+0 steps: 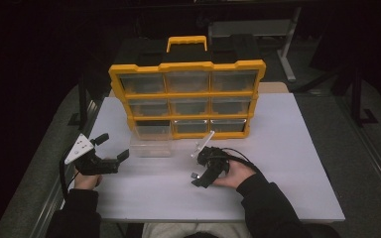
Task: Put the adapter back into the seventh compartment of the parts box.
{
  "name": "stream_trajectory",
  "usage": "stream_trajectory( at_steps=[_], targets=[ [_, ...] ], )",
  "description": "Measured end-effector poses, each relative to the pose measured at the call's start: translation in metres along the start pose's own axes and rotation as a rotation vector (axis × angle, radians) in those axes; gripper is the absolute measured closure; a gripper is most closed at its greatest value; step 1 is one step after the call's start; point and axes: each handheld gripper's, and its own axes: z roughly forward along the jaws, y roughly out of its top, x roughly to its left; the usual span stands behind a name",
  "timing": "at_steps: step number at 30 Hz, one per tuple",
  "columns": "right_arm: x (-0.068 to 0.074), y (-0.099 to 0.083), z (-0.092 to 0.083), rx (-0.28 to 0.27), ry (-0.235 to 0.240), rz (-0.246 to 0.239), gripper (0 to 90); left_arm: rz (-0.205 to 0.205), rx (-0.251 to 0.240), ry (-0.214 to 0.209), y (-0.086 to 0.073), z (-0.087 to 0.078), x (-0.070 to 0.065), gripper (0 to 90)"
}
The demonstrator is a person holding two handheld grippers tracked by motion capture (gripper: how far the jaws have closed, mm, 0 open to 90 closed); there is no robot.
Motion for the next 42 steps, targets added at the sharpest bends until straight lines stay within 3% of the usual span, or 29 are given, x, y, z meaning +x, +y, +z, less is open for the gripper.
stream_trajectory(
  at_steps=[14, 31, 42],
  targets=[
    [0.002, 0.003, 0.007, 0.018, 0.010, -0.039, 42.1, -0.001, 0.000, 0.000, 0.000, 0.000, 0.000, 0.0],
    [0.003, 0.009, 0.016, 0.034, -0.043, -0.075, 73.5, 0.000, -0.001, -0.001, 0.000, 0.000, 0.000, 0.0],
    [0.002, 0.011, 0.013, 0.024, -0.039, -0.066, 75.0, -0.001, 0.000, -0.001, 0.000, 0.000, 0.000, 0.0]
  ],
)
